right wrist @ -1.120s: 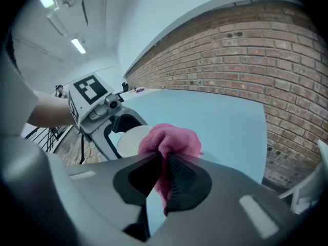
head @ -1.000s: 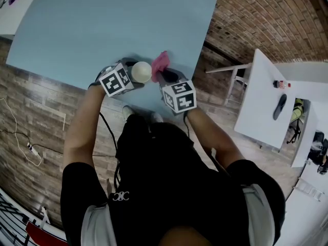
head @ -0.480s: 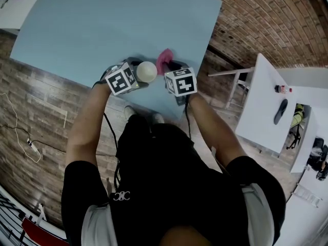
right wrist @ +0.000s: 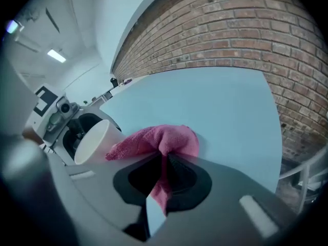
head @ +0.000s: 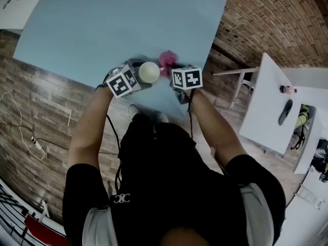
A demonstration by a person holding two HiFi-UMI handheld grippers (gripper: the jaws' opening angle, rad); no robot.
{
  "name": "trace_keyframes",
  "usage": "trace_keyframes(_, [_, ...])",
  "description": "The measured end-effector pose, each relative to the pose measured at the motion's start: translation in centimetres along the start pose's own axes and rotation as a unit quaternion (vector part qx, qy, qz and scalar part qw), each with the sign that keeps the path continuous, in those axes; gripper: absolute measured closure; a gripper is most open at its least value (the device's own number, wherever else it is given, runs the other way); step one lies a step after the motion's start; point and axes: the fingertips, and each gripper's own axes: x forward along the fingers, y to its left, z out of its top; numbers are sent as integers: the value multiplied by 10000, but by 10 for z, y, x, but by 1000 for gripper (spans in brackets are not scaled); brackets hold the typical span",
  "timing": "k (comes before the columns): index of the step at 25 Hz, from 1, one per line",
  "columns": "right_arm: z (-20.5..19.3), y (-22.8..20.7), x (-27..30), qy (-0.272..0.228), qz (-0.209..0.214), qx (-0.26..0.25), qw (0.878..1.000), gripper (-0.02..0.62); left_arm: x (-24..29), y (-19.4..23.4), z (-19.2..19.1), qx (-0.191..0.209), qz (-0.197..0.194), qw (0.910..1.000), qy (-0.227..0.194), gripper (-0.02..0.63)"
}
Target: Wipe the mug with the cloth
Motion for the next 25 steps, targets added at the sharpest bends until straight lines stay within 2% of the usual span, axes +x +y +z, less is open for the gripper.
trace_keyframes(5, [-7, 1, 7, -110, 420, 419, 9982, 558, 0, 0, 2, -160, 136, 9996, -206, 187])
trace_keyframes(9, [-11, 4, 6, 6, 534, 559, 9970, 558, 0, 1, 6, -522, 518, 9953, -624, 187])
trace_keyframes(13, [-22, 16, 6, -25, 537, 75, 9985, 558, 5, 3, 9, -867, 895, 9888, -819, 187])
trace_keyframes(17, [-23, 17, 6, -25, 482, -89, 9988, 558, 7, 4, 9, -1009, 1015, 9867, -770, 187])
trace_keyframes(22, [-33, 29, -1, 121, 859, -249, 9959, 560, 8, 5, 8, -1120, 1125, 9847, -724, 187])
trace_keyframes(25, [-39, 43, -10, 100, 1058, -543, 9929, 560, 8, 5, 9, -1171, 1160, 9838, -708, 187])
